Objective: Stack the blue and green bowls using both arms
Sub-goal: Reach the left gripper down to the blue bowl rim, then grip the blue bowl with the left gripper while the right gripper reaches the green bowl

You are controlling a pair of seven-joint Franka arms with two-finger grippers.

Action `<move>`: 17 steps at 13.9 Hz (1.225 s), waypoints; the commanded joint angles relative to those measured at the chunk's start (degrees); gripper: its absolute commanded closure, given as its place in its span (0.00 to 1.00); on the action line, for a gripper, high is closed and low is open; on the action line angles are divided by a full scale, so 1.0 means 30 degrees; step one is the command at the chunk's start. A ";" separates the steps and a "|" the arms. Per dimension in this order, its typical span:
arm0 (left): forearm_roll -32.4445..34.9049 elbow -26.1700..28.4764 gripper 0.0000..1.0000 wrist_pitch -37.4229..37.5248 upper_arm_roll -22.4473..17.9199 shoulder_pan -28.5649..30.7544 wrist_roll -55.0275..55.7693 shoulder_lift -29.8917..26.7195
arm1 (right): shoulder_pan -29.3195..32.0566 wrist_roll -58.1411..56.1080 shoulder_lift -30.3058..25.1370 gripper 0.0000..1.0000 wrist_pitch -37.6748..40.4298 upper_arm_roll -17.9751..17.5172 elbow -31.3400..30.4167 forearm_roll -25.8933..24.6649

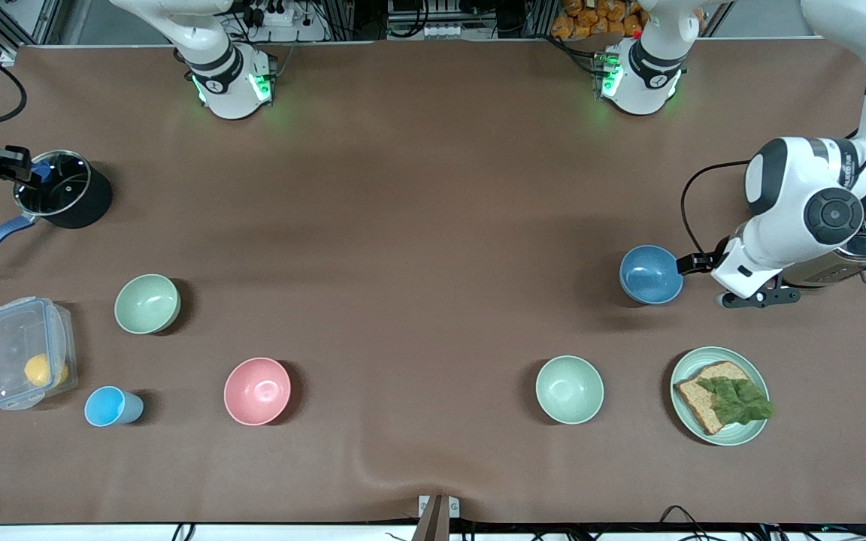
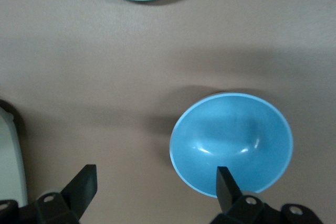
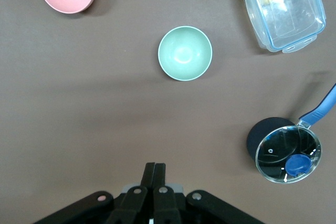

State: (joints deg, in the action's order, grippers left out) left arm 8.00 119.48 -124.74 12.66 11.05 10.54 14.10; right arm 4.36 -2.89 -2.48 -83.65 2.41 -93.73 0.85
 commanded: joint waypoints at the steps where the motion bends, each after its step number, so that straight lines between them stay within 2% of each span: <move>1: 0.0293 0.0487 0.00 -0.0636 0.0234 0.0184 0.0266 0.0308 | 0.0218 -0.0267 -0.0229 1.00 0.0022 -0.0187 -0.0368 -0.0137; 8: 0.0263 0.0429 0.00 -0.1633 0.0234 0.0536 0.0295 0.2066 | 0.0599 -0.0267 0.1497 1.00 -0.0270 -0.0187 -0.0368 -0.0137; 9: 0.0263 0.0429 0.03 -0.1691 0.0234 0.0739 0.0295 0.2242 | 0.0599 -0.0267 0.1761 1.00 -0.0445 -0.0187 -0.0368 -0.0137; 11: 0.0263 0.0429 0.10 -0.1868 0.0234 0.0771 0.0295 0.2418 | 0.0831 -0.0267 0.2230 1.00 -0.0970 -0.0187 -0.0368 -0.0137; 15: 0.0263 0.0400 0.35 -0.1897 0.0234 0.0771 0.0295 0.2770 | 0.0892 -0.0238 0.3898 1.00 -0.2818 -0.0187 -0.0397 -0.0078; 17: 0.0263 0.0400 0.44 -0.1926 0.0234 0.0800 0.0295 0.2829 | 0.1328 -0.0267 0.4573 0.98 -0.3170 -0.0187 -0.0397 -0.0078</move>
State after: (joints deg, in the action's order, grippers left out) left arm 8.00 120.74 -129.82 12.71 12.70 10.70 22.16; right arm 6.25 -2.97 9.06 -92.35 2.60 -95.44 0.85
